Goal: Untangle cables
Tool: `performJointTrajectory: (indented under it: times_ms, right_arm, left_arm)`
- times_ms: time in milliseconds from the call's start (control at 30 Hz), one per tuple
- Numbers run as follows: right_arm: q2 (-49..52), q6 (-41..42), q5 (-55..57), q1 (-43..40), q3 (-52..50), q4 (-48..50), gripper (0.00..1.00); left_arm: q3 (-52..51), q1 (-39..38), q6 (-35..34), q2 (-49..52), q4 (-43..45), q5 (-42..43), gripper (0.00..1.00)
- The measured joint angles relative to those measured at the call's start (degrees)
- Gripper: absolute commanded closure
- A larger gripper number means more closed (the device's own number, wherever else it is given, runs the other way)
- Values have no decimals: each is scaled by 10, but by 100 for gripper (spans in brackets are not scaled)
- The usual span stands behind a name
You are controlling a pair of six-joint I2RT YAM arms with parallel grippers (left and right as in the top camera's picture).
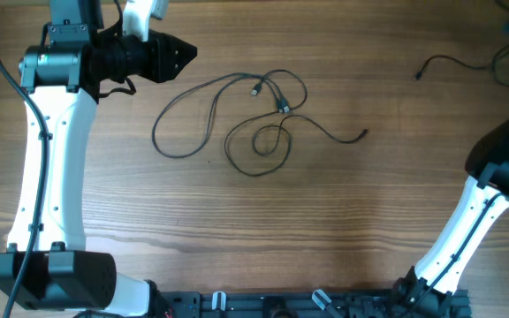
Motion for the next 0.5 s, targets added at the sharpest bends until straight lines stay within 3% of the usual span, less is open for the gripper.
performJointTrajectory:
  times_ms: [67, 167, 200, 500]
  right_arm:
    - [-46, 9, -12, 3, 0, -24, 0]
    - [-161, 21, -43, 7, 0, -67, 1]
    - [-188, 24, -52, 7, 0, -83, 1]
    - [-341, 33, -145, 9, 3, -191, 1]
  left_arm:
    - [0, 0, 3, 0, 0, -3, 48]
    - [0, 0, 7, 0, 0, -17, 27]
    - [0, 0, 7, 0, 0, -22, 24]
    - [0, 0, 7, 0, 4, -48, 25]
